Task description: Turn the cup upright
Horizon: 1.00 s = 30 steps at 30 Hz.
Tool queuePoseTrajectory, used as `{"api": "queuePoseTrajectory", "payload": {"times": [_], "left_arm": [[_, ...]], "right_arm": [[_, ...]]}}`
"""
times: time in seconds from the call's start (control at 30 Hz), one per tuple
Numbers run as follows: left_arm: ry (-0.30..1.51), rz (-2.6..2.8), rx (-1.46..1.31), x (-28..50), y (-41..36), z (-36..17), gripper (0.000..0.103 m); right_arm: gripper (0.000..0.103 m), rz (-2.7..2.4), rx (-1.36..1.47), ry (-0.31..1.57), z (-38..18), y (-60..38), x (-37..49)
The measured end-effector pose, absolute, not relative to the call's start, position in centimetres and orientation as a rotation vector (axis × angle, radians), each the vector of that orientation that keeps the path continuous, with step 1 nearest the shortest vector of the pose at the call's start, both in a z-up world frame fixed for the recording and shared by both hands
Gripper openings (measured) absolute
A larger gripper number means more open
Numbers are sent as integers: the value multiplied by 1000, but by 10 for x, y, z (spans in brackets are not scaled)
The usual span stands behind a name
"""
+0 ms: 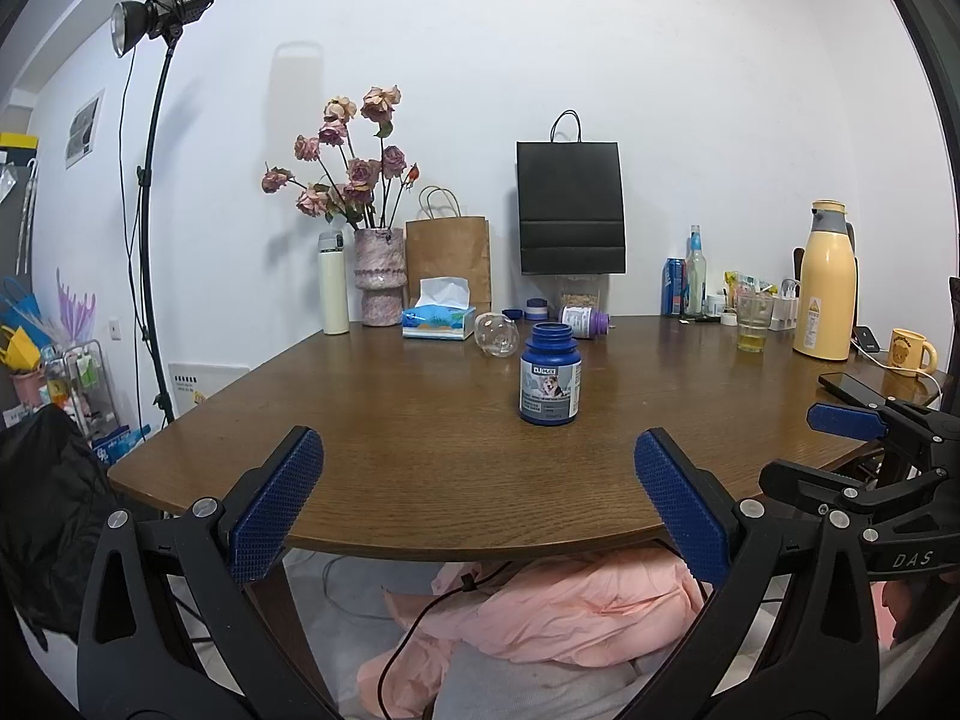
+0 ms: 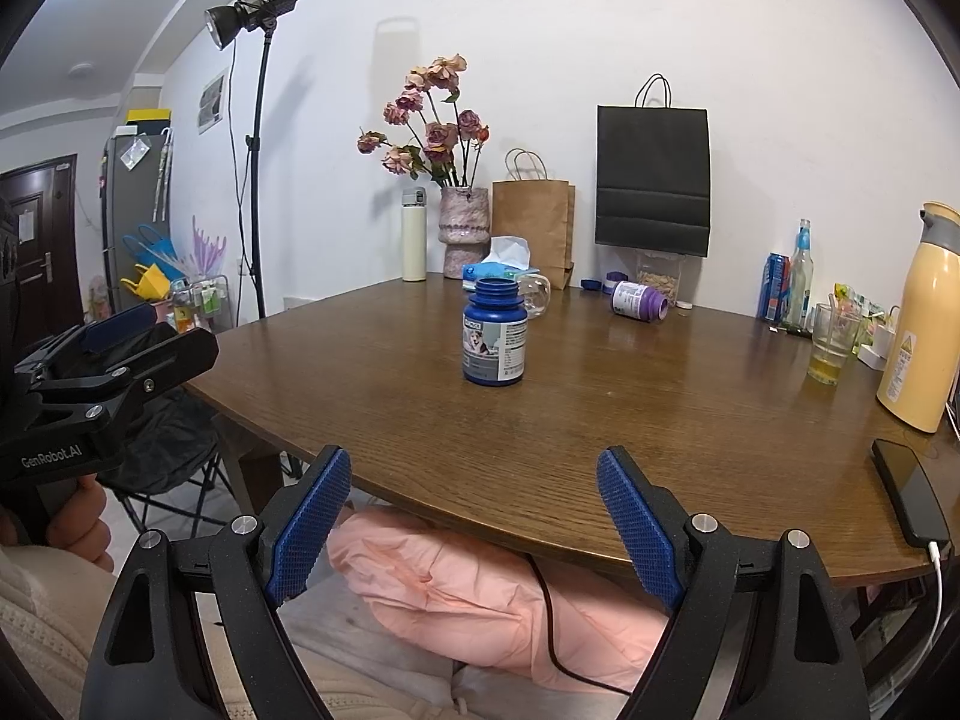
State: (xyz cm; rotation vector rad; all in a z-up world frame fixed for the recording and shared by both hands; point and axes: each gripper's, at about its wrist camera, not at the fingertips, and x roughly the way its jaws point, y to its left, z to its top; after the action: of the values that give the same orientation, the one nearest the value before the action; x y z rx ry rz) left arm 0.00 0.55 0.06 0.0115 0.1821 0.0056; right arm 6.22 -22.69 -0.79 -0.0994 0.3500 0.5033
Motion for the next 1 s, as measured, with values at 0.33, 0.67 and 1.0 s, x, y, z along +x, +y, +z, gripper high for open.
{"api": "queuePoseTrajectory", "payload": {"times": [0.33, 0.67, 1.0], "left_arm": [[183, 6, 12, 0, 6, 1, 103], [184, 6, 12, 0, 5, 1, 103], [183, -12, 7, 4, 5, -9, 103]], "right_arm": [[88, 504, -101, 350, -8, -227, 61], [88, 504, -101, 350, -8, -226, 61], [88, 493, -98, 335, -10, -219, 66]]}}
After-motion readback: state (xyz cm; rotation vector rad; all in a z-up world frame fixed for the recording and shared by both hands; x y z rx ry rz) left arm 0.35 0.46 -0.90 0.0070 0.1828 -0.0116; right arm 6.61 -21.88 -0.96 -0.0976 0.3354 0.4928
